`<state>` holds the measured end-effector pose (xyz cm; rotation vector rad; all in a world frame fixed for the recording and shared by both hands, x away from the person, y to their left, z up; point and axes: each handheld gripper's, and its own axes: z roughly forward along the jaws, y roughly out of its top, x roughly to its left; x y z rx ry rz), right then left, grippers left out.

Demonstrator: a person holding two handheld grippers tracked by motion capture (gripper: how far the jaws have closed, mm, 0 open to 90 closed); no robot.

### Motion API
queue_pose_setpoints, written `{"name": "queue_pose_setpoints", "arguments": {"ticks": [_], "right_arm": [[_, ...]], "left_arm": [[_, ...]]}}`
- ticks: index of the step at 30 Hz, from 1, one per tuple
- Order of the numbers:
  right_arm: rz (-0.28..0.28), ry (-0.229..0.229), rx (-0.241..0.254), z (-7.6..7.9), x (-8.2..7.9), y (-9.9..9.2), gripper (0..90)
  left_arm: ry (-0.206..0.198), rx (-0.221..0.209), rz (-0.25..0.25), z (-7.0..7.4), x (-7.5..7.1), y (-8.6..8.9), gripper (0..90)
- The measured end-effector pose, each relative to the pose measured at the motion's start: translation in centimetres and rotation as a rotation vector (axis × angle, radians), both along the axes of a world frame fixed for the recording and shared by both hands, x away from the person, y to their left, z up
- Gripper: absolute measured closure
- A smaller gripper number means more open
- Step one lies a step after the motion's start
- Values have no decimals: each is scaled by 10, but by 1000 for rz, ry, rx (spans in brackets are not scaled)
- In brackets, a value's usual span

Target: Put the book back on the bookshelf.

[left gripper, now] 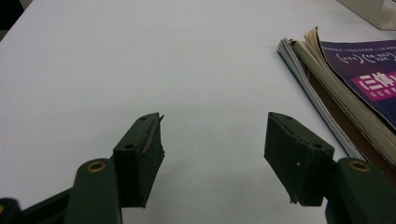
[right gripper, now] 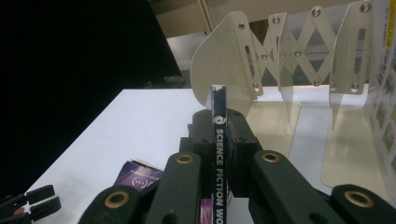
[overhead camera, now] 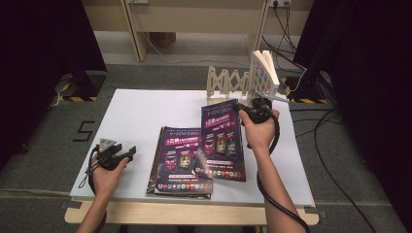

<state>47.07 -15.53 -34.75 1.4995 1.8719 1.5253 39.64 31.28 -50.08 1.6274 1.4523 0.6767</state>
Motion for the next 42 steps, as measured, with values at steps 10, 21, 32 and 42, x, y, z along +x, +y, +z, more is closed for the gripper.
{"name": "queue_pose_setpoints", "arguments": {"ticks": [10, 21, 32, 42], "right_arm": [[-19, -21, 10, 6, -4, -8, 850], [-41, -52, 13, 16, -6, -16, 850], [-69, -76, 21, 24, -9, -26, 850], [-94, -90, 29, 29, -12, -33, 850]], "left_arm": [[0, 5, -3, 0, 0, 0, 363], [2, 10, -8, 0, 1, -1, 362], [3, 17, -13, 0, 0, -2, 362], [4, 26, -18, 0, 0, -3, 363]]}}
